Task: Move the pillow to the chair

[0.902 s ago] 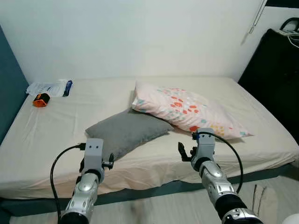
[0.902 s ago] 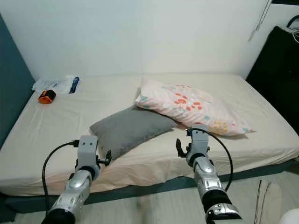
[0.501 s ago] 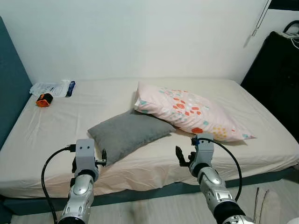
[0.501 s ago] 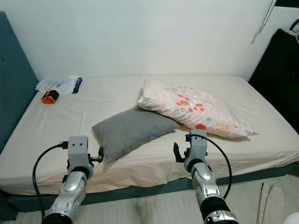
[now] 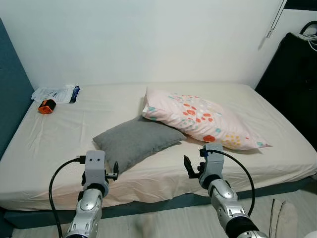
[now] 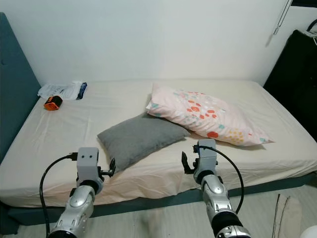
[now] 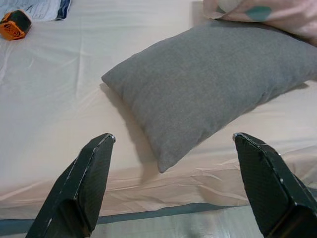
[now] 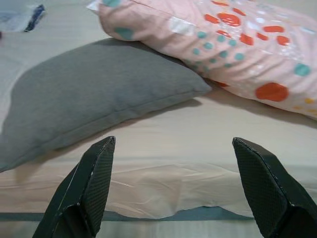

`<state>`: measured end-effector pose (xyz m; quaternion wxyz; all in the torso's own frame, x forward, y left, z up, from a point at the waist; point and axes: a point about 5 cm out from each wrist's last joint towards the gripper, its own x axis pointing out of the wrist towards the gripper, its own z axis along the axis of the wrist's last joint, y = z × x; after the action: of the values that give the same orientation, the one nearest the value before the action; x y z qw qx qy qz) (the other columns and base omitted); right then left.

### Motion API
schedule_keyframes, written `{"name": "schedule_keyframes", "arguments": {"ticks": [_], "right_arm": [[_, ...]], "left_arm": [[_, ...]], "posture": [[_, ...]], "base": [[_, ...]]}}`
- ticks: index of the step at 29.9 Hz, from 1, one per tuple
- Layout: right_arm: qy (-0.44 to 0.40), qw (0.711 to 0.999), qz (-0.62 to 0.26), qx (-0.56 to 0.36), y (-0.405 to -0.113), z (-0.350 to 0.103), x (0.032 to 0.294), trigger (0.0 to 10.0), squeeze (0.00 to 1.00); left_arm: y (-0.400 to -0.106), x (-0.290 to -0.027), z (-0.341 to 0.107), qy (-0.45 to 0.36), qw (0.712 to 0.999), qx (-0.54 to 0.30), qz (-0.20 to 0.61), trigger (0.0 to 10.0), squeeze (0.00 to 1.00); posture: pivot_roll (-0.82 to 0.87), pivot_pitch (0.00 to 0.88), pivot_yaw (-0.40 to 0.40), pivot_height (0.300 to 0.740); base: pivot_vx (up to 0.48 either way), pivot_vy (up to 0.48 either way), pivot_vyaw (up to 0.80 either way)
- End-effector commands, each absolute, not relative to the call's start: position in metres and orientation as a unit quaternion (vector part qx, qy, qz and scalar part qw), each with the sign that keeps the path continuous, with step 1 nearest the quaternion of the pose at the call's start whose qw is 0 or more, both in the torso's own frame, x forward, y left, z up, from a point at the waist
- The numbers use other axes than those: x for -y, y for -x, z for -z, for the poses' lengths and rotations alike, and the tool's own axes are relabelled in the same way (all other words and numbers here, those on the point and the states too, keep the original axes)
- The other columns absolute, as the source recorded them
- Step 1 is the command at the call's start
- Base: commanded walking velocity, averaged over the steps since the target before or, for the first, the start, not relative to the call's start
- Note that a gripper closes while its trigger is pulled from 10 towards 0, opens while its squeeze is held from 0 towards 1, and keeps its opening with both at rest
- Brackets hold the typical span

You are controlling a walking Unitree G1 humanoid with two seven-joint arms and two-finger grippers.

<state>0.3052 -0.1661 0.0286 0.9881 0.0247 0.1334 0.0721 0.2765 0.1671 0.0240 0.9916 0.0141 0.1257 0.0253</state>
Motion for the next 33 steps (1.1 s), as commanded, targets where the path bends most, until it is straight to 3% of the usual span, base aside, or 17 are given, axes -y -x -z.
{"name": "schedule_keyframes", "arguments": {"ticks": [1,33], "right_arm": [[-0.025,0.987,-0.077,-0.138,-0.305,-0.028,0.163,10.0,0.00],[-0.021,0.987,-0.078,-0.140,-0.298,-0.021,0.150,10.0,0.00]], "left_arm": [[-0.274,-0.166,-0.021,-0.027,0.991,-0.131,-0.017,10.0,0.00],[-0.266,-0.161,-0.018,0.000,0.991,-0.129,-0.028,10.0,0.00]], "posture": [[-0.03,0.000,-0.061,0.740],[-0.05,0.000,-0.048,0.740]], "base": [[0.000,0.000,0.00],[0.000,0.000,0.00]]}}
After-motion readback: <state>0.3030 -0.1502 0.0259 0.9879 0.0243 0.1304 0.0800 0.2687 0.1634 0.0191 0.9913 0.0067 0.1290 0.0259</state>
